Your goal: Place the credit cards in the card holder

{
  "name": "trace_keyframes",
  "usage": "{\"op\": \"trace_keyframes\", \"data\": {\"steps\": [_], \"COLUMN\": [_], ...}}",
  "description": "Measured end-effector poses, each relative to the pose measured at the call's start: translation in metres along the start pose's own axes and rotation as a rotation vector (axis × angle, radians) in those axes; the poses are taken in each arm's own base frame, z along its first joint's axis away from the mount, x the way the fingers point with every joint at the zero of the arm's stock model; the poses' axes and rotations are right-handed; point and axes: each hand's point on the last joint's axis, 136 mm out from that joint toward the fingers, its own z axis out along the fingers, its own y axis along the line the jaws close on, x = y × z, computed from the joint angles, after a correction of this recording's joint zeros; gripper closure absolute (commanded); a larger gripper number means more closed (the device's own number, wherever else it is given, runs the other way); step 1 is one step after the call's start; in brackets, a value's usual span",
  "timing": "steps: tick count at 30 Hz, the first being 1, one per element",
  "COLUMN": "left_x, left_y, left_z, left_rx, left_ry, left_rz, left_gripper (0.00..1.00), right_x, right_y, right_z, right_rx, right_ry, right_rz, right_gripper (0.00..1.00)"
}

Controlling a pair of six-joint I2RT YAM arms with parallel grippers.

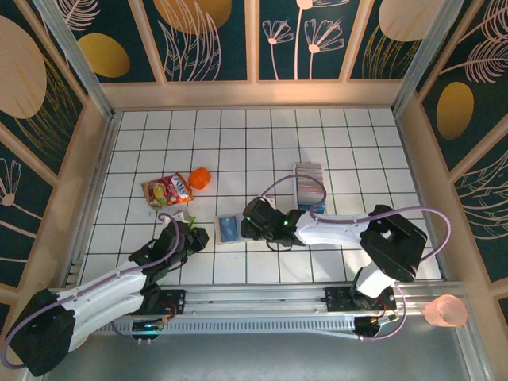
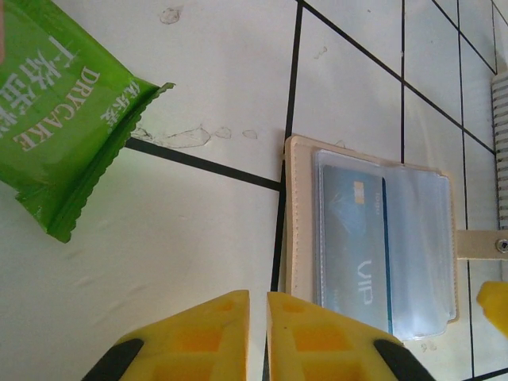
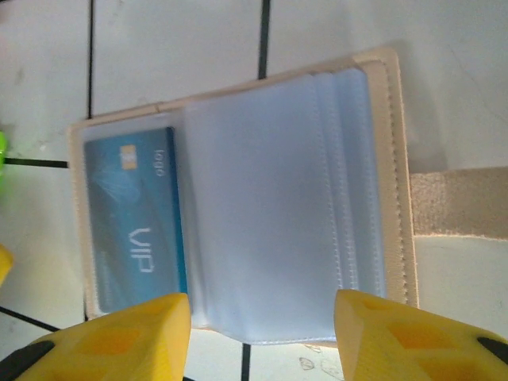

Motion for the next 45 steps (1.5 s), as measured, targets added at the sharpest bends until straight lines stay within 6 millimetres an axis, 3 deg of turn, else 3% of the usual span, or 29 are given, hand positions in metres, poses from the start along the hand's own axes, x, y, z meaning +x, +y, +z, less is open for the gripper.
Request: {"op": "trace_keyframes", "data": {"steps": [7, 31, 45], "left_x": [0.0, -0.004, -0.005], "left_y": [0.0, -0.008, -0.008], "left_z": [0.0, -0.004, -0.004], "left_rx": [0.001, 0.036, 0.041], "left_ry": [0.001, -0.017, -0.021], "left_rz": [0.0, -0.003, -0.01], "left_gripper": [0.85, 0.86, 0.89], "right_x": [0.01, 0.007, 0.007], "right_y": [-0.009, 0.036, 0.059], "right_z": [0.016, 0.031, 0.028], "right_rx": [0.039, -0.121, -0.207], "right_ry": [0.034, 0.068, 0.059], "right_rz": [-0.003, 0.026, 0.039], "right_gripper": [0.49, 0.46, 0.46]}}
